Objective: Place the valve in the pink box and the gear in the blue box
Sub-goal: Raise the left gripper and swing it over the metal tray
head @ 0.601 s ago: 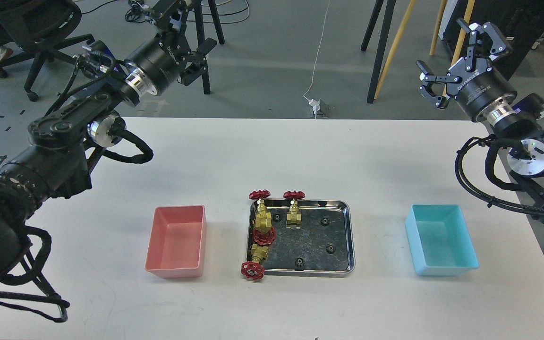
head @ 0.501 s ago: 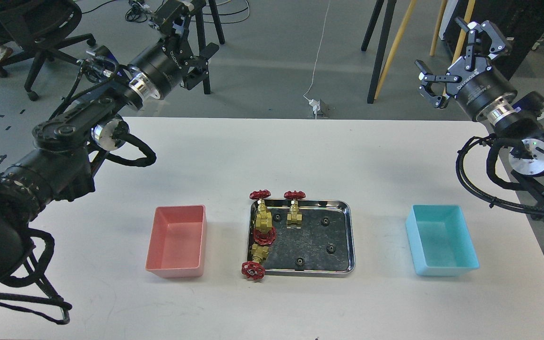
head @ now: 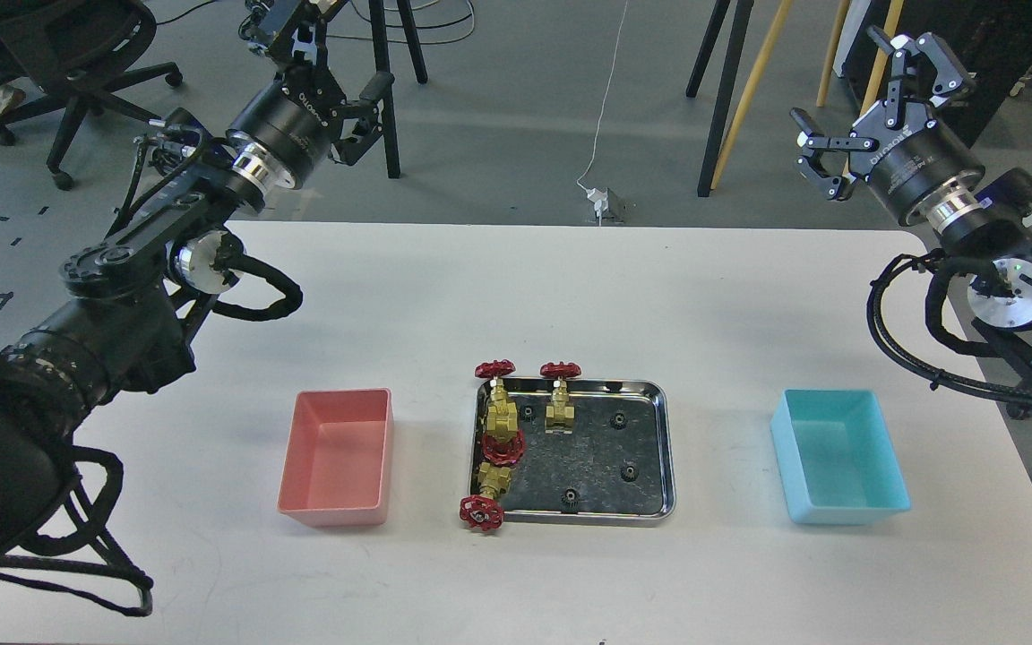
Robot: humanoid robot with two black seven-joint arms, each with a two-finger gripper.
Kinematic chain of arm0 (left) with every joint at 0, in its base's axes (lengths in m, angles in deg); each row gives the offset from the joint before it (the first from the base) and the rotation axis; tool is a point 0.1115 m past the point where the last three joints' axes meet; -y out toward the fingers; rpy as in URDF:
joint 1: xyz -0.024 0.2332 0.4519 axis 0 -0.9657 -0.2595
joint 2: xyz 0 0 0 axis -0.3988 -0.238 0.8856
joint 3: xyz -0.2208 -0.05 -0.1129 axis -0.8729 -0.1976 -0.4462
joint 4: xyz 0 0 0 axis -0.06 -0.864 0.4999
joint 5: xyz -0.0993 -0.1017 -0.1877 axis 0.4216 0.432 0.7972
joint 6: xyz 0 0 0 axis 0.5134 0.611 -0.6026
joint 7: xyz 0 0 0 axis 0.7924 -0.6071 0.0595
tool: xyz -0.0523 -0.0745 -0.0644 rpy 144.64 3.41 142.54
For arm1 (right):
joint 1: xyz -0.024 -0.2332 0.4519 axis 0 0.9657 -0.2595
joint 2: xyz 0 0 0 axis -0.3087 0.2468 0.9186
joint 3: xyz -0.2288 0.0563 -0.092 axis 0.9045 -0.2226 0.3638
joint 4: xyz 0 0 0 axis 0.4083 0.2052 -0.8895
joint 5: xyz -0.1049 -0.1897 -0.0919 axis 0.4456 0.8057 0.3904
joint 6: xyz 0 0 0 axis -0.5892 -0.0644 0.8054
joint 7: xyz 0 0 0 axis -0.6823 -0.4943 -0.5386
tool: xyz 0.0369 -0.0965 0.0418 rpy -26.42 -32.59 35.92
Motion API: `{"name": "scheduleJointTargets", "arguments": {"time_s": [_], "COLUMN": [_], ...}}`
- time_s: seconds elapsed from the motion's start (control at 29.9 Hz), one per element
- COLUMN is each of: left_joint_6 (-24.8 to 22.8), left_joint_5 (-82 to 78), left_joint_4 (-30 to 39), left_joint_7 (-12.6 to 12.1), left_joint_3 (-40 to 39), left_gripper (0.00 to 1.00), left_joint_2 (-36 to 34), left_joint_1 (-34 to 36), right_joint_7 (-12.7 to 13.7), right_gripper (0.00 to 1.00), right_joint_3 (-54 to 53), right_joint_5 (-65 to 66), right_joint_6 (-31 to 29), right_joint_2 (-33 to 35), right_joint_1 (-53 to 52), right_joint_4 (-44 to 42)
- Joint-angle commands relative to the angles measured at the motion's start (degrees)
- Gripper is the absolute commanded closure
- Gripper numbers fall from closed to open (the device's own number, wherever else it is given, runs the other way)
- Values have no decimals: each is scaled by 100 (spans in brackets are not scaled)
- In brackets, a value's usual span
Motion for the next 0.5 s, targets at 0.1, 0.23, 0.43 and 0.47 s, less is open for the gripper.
{"name": "scheduleJointTargets", "arguments": {"time_s": [0.1,0.23,0.43,0.47], "left_joint_6": [-1,-1,-1,-1], "left_joint_5": [-1787,-2168,-2474,-2720], "left_joint_4": [1964,2854,3285,3373], "left_joint_7": [0,0,0,0], "left_joint_3": [232,2013,3649,4017], "left_gripper": [2,1,1,1], "left_joint_2": [-925,-1374,-1462,-1462], "left_joint_1": [499,1613,3152,3424], "right_joint_7": [-6,2,2,-6], "right_gripper": [1,1,1,1], "right_joint_3": [-16,-16,-51,-51], "right_joint_5": [-19,-19,-28,-28], "right_joint_6": [0,0,0,0], "right_joint_2": [-3,-3,-3,-3], "right_joint_1": [-3,6,50,58], "right_joint_4": [-71,-265,-282,-282]}}
